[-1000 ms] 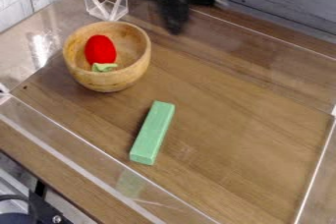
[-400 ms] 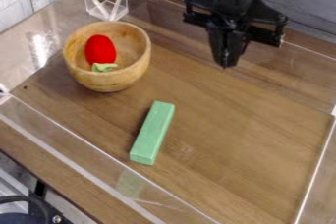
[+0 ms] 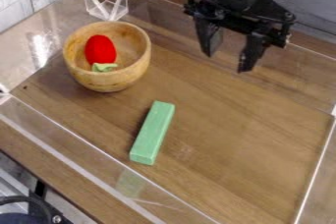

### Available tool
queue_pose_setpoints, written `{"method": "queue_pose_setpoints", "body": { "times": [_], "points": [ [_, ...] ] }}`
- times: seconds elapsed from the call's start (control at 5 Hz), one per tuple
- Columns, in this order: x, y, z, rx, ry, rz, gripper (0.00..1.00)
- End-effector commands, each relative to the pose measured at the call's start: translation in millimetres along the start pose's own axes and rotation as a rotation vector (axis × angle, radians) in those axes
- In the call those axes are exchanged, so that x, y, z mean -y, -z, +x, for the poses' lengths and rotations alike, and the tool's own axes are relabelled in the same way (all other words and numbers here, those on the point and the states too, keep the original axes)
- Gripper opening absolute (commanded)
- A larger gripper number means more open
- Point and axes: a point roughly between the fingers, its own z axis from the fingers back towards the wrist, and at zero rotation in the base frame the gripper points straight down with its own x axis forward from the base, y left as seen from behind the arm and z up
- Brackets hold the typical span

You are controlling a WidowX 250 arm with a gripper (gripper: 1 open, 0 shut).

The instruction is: Move the red object to the right side of the table

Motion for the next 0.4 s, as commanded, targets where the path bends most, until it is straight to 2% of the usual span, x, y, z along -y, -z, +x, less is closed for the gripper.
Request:
{"method": "queue_pose_setpoints", "body": {
  "times": [0.0,0.2],
  "points": [
    [-6,-6.7,0.7,0.052,-0.017,0.026,0.0],
    [-8,6.1,-0.2,0.054,-0.033,0.042,0.0]
  ]
}}
